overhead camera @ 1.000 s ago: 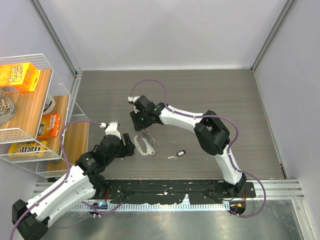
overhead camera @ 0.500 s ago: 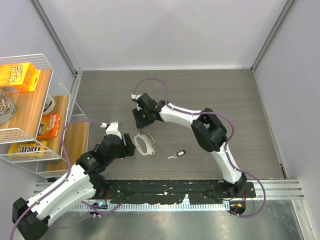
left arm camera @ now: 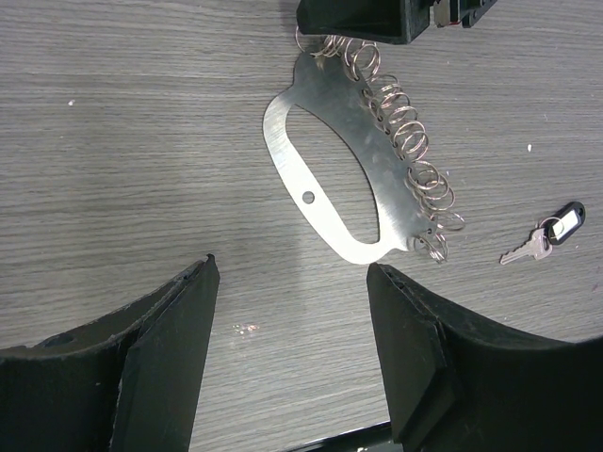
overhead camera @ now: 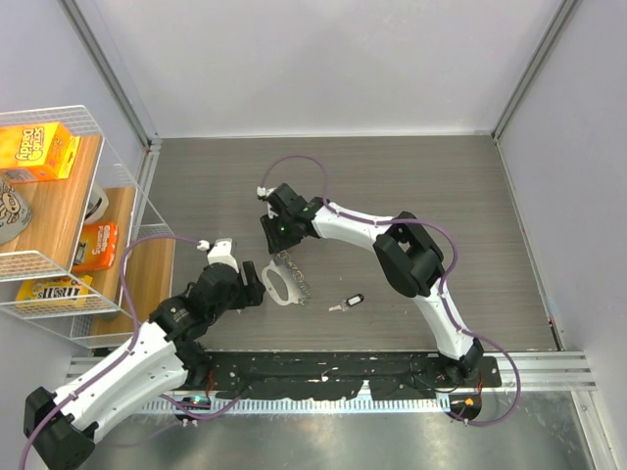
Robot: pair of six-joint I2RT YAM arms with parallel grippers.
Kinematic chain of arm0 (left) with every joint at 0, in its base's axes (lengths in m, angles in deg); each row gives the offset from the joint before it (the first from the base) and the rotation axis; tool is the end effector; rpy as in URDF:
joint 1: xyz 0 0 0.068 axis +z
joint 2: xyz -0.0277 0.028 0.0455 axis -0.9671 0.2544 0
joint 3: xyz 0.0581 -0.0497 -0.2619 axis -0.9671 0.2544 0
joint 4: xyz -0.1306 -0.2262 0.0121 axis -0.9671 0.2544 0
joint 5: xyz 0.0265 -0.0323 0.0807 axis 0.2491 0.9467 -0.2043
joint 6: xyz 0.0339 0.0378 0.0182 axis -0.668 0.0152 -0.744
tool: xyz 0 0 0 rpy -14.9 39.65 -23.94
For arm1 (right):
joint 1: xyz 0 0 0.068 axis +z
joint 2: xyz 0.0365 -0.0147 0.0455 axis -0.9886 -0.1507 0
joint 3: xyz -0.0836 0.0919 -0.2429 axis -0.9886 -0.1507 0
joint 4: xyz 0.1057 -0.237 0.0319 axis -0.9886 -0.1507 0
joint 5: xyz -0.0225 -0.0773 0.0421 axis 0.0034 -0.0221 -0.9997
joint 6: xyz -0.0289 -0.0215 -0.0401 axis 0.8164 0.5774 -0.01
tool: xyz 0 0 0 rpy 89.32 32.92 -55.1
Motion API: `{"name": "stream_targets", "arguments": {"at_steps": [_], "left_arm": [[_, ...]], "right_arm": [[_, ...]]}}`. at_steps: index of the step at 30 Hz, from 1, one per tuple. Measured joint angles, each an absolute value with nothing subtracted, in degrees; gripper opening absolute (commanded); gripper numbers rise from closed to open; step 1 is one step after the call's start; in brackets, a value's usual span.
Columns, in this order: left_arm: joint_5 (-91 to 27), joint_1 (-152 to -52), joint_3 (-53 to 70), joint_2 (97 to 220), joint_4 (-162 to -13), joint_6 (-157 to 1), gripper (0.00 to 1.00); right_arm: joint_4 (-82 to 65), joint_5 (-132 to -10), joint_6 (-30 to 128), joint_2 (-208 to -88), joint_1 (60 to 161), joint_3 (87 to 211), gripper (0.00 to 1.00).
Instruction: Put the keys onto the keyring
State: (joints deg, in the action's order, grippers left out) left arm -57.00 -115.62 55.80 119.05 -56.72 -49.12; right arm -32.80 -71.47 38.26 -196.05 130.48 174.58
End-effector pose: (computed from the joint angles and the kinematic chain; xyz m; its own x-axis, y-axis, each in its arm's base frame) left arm 0.1149 -0.0844 0.2109 -0.6674 -0.2471 -0.7025 0.0308 0.9334 -0.3576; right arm 0.3212 0.3791 0.1692 -0.7418 -0.3983 -0.5395 -0.6077 0.7395 0.2896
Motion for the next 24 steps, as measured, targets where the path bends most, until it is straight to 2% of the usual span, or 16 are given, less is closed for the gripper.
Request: {"name": "stream_targets", "arguments": {"at_steps": [4,13,19,24], "left_arm": [[-56.98,-115.62,55.8,119.32,-56.72,-49.12,0.71],[-56.96,-115.62,55.8,119.27,-56.72,-49.07,0.71],[-56.96,-115.62,55.8,119.1,-56.7,-49.01,0.7],[-56.96,-115.62,55.8,118.75,-56.7,-48.9,0.71]], "right_arm": [[-33.22,-71.75,38.33,-196.05,130.48,174.58,0.29],[-33.52,-72.19,38.67,-196.05,130.48,174.58,0.24],[-33.52,-72.73,39.26,-196.05,130.48,174.52,0.32],[-33.52,-72.69,39.72,-196.05,130.48,174.36,0.34]]}}
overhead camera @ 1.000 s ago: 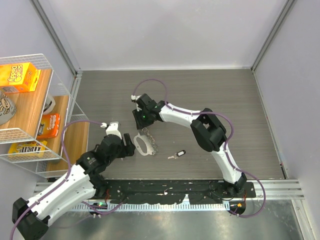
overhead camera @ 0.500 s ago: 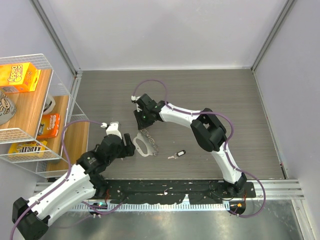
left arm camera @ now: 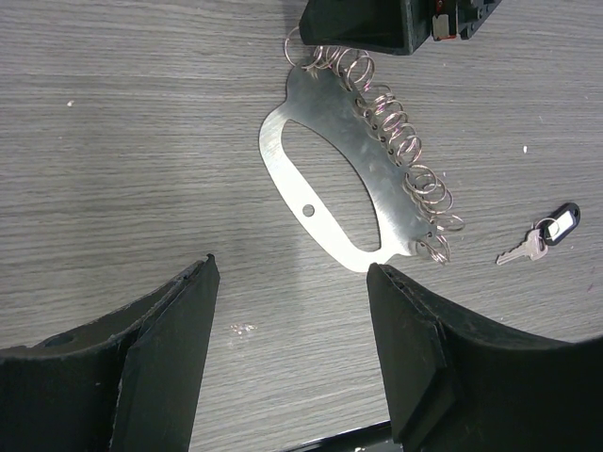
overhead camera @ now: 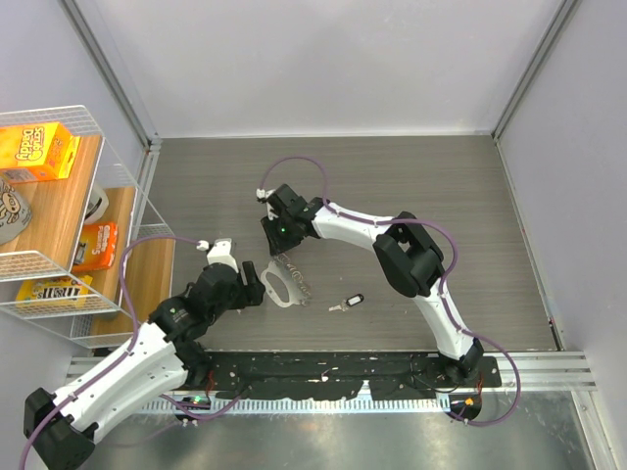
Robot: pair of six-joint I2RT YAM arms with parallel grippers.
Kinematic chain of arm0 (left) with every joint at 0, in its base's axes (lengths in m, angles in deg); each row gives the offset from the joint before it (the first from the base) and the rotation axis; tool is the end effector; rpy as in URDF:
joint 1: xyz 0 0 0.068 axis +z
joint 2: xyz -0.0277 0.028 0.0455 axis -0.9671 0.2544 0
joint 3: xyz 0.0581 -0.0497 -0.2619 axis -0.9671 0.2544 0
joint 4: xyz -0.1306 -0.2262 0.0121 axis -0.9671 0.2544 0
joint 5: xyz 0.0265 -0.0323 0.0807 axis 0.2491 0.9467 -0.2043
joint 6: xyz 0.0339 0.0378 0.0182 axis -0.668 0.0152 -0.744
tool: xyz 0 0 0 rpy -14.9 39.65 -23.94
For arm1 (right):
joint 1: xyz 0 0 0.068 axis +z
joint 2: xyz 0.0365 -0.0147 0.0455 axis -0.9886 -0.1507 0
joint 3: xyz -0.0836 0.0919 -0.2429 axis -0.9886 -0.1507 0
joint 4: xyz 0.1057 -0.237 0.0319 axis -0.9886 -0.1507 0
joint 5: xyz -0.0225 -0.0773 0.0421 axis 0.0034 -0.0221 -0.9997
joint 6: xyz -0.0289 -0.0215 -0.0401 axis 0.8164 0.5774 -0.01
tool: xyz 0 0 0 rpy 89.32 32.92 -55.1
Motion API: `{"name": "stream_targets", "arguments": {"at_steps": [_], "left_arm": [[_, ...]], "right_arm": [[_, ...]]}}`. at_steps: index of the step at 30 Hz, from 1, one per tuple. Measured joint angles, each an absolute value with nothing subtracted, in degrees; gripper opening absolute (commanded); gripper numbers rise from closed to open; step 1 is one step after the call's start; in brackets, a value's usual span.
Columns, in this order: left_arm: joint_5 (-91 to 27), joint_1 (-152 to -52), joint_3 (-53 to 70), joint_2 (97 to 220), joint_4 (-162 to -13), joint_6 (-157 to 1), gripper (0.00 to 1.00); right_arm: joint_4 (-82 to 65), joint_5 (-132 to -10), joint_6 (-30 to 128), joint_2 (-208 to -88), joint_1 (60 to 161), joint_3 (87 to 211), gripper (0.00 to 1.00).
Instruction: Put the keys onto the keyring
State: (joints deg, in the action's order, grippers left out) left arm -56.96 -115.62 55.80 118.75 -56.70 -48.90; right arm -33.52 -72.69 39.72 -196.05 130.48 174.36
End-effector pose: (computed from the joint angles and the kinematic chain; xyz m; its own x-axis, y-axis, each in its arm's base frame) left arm 0.1145 -0.0841 0.2115 -0.6652 -0.2528 -0.7025 0.0300 0.9311 -0.3634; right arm 0.3195 0.3783 0.1673 -0.7335 -0.4269 -0.5289 -0.6289 0.7215 0.2898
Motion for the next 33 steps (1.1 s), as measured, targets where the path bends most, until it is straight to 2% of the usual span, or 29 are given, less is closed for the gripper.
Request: {"name": "stream_targets", "arguments": {"at_steps": [33], "left_arm": [[-56.98,-115.62,55.8,117.83,-56.63,-48.81,0.71]], "right_arm": [[-35.75,-75.75,42.3,-196.88,130.48,178.47,0.35]]}}
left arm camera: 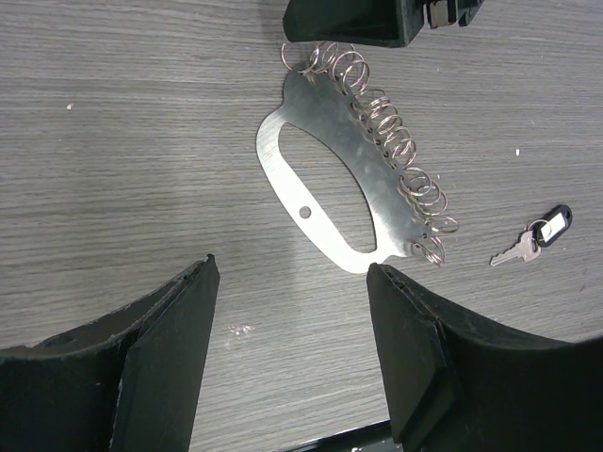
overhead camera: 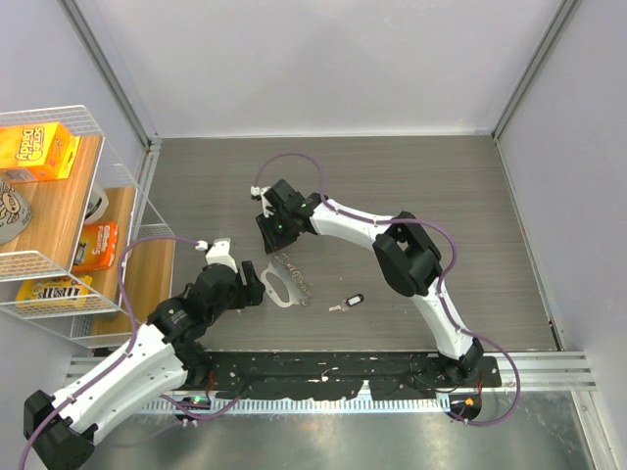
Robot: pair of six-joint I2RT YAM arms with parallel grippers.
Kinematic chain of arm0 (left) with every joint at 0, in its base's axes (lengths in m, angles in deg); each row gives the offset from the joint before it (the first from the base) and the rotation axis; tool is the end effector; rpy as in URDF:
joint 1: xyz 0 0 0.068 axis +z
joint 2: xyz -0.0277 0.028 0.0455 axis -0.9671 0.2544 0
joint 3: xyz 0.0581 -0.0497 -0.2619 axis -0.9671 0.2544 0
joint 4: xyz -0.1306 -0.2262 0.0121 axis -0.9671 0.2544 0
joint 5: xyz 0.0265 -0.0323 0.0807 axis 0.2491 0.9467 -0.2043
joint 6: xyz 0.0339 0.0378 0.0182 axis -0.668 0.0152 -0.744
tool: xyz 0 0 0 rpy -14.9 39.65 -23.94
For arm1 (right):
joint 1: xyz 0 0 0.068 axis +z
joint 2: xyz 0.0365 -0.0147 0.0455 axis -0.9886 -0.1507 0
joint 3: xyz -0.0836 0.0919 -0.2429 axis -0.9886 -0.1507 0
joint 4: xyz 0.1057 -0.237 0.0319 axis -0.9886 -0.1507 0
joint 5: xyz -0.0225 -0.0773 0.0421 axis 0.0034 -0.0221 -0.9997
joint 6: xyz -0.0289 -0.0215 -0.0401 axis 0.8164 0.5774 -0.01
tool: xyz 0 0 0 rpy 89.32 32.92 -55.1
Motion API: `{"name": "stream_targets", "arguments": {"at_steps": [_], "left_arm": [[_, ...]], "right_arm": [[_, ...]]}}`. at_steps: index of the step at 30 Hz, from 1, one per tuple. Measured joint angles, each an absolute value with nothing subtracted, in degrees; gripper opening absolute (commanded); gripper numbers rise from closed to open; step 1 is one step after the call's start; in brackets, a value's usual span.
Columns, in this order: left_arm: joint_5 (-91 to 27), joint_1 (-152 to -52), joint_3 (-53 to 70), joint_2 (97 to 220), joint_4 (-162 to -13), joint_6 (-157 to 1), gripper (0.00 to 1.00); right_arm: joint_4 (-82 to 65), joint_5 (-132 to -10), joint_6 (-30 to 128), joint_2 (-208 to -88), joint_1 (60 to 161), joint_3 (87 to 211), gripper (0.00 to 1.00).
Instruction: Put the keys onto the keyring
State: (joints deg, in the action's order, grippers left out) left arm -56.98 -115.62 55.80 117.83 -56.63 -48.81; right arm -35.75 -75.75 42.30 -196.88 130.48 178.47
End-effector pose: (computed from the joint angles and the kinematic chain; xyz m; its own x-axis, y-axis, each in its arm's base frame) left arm 0.1132 -0.0830 0.2133 -0.6571 -0.2611 -0.7071 0.0329 0.9273 -0.3729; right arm 0.3230 0.3852 0.1804 -0.7009 -0.4585 -0.5463 -0.6772 0.6682 0.3081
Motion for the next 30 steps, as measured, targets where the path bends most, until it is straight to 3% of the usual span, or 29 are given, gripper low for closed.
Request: {"name": "stream_targets", "arguments": {"at_steps": [17,25,30], "left_arm": [[-56.96,-115.62,55.8,117.81,-56.63,-47.79,0.7],[-56.91,-115.62,55.8,117.44,-56.61,-47.57,0.7],[-56.91,-115.62,55.8,116.91,-56.54,-47.41,0.7]], "right_arm": [[-36.04,-77.17,42.46,-197.93,130.5,177.29,0.31],[-35.32,-77.65,42.54,-197.91,130.48,175.89,0.19],[-34.22,-77.65,42.48,-197.45,130.48,174.8,0.05]]}}
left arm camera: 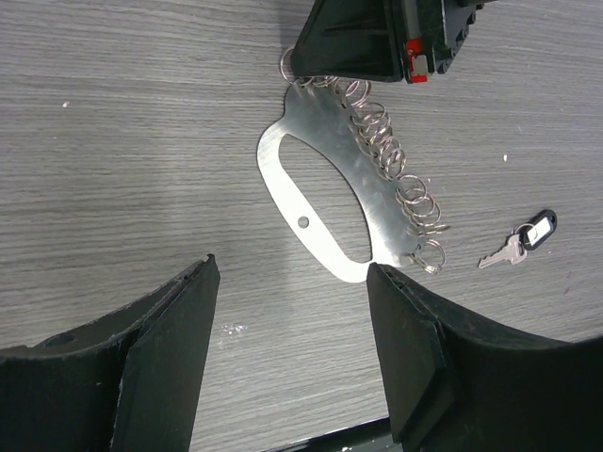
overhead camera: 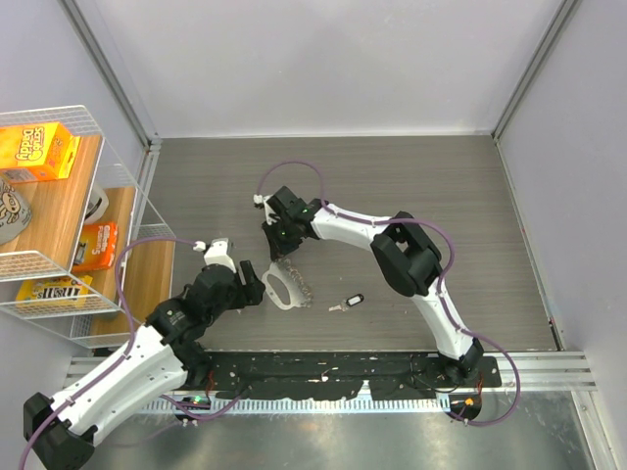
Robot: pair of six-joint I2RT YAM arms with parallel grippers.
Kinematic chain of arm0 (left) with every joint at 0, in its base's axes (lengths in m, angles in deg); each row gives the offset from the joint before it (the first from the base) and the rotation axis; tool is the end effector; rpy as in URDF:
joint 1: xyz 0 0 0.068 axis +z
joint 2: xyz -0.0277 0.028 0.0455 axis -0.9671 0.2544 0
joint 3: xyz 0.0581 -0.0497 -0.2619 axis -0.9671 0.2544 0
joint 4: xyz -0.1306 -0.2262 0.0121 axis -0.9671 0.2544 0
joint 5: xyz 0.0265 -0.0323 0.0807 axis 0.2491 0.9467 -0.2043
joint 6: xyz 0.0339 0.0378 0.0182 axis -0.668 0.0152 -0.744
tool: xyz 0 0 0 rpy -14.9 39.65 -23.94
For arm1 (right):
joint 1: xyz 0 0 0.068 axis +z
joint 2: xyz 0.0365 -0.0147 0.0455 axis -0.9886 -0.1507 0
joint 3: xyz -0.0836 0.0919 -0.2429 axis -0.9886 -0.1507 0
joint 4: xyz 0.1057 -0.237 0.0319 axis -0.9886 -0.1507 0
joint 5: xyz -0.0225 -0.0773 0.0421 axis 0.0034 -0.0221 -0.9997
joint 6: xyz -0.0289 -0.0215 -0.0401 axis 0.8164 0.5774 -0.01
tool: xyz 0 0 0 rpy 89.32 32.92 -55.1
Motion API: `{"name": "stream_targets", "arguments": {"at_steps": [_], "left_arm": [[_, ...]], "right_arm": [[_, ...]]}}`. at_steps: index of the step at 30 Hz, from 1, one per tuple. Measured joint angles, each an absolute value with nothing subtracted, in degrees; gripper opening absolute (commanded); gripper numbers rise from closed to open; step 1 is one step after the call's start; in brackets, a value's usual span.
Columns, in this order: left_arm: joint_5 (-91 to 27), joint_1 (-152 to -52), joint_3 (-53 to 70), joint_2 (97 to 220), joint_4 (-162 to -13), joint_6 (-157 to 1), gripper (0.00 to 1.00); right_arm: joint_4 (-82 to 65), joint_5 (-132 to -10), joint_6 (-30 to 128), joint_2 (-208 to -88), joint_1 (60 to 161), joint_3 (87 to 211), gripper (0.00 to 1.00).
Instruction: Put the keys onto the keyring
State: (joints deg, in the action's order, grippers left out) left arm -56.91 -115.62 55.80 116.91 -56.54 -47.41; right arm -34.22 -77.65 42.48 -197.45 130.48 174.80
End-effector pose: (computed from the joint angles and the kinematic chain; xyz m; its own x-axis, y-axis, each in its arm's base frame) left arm 0.1119 -0.0819 0.2151 -0.6506 -0.2900 -0.7018 0.0219 0.9167 -0.3991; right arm 0.3178 0.3810 0.1578 -0.7166 -0.4839 -0.5024 -0.6760 0.6594 0.3291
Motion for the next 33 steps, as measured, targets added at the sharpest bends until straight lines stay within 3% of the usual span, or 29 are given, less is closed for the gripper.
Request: {"name": "stream_targets", "arguments": {"at_steps": [10,21,33], "left_arm": [[-56.87,-115.62,55.8,116.15,-55.73,-47.41,0.7],[-51.8,-115.62,55.78,110.64,-56.67,-47.83,0.7],[-41.94,-115.62,54.44,103.4,-63.1,-48.16,0.72]], "right_arm": [[-33.37,-75.25,42.78,-191.29,130.98,167.8,0.05],[-28.06,-76.58,44.1,-164.99,131.24,149.53,0.05],[-24.41,-85.94,46.98,-147.55,131.46,138.28,0.05]]}}
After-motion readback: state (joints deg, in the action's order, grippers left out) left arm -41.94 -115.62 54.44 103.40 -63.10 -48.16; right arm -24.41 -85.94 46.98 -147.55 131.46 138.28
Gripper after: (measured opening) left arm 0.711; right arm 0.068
